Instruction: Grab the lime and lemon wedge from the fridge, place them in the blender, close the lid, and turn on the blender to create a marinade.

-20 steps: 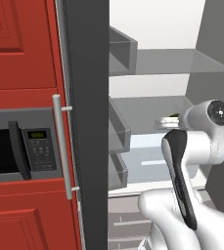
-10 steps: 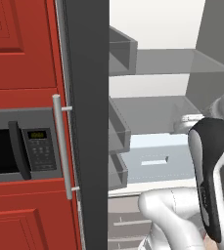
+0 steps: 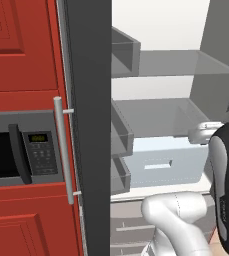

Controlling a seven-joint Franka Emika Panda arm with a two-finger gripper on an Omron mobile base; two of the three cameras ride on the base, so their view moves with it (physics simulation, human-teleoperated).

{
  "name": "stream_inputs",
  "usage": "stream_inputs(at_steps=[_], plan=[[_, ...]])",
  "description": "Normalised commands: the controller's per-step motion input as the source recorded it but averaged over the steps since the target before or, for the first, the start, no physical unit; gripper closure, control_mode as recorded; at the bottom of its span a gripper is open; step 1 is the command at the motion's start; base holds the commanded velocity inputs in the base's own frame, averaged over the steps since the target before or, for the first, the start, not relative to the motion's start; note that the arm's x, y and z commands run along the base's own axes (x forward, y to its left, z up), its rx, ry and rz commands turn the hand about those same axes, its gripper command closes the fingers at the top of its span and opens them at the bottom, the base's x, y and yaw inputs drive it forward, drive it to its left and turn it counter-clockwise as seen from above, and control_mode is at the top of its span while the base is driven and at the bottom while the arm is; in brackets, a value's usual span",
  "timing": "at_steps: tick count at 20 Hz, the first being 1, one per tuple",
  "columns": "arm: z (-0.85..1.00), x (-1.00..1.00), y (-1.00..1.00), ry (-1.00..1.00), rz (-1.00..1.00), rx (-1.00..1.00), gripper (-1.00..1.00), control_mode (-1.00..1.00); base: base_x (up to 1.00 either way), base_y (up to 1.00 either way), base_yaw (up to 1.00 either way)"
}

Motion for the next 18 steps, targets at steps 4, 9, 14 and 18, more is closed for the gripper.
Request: stream_inputs(at_steps=[4, 9, 14, 18], plan=[[0.03, -0.04, 0.00, -0.20, 0.00, -0.07, 1.00, -1.00, 0.00, 0.00, 0.00], [0.05, -0.09, 0.00, -0.20, 0.00, -0.05, 1.00, -1.00, 0.00, 0.00, 0.00], [0.00, 0.00, 0.00, 0.00, 0.00, 0.00, 1.00, 1.00, -0.16, -0.01, 0.00], [0.00, 0.00, 0.00, 0.00, 0.00, 0.00, 1.00, 1.00, -0.78, -0.26, 0.00]])
